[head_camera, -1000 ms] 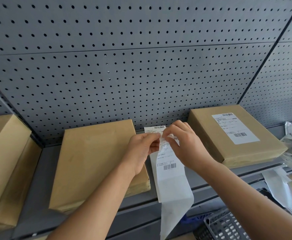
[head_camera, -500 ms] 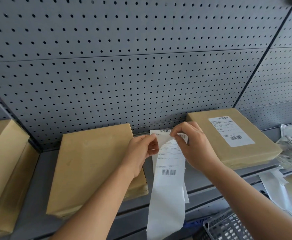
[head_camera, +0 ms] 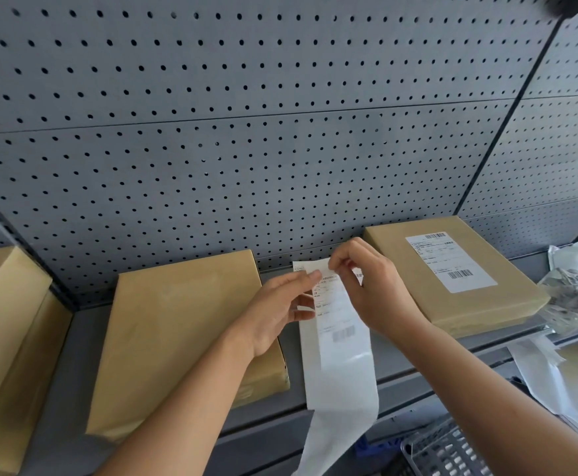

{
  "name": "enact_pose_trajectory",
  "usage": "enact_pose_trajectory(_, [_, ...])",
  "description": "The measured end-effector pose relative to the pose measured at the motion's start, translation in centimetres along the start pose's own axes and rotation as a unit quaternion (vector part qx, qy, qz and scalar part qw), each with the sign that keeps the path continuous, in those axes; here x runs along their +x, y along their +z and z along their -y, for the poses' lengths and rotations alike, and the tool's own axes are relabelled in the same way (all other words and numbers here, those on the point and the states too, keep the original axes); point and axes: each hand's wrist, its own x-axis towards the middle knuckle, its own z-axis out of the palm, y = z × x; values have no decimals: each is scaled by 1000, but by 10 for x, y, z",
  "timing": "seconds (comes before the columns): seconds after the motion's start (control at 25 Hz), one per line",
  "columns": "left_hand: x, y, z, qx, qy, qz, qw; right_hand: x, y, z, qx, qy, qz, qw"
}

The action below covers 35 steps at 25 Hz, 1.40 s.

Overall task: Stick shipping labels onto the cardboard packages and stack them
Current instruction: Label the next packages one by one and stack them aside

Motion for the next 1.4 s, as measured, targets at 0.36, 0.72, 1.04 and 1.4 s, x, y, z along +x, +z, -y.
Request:
enact_pose_trajectory(0.36, [3, 6, 2, 10, 8, -103, 995, -1, -7, 6, 8, -15, -17, 1000])
enact_pose_trajectory(0.72, [10, 9, 4, 70, -19, -158, 985, 4, -44, 10, 31, -30, -108, 993])
enact_pose_trajectory(1.04, [-1, 6, -3, 94, -27, 13, 995, 13, -31, 13, -22, -23, -129, 991])
enact_pose_trajectory(1.4, [-5, -1, -5, 34, -17, 15, 999, 9, -20, 15, -39, -43, -90, 994])
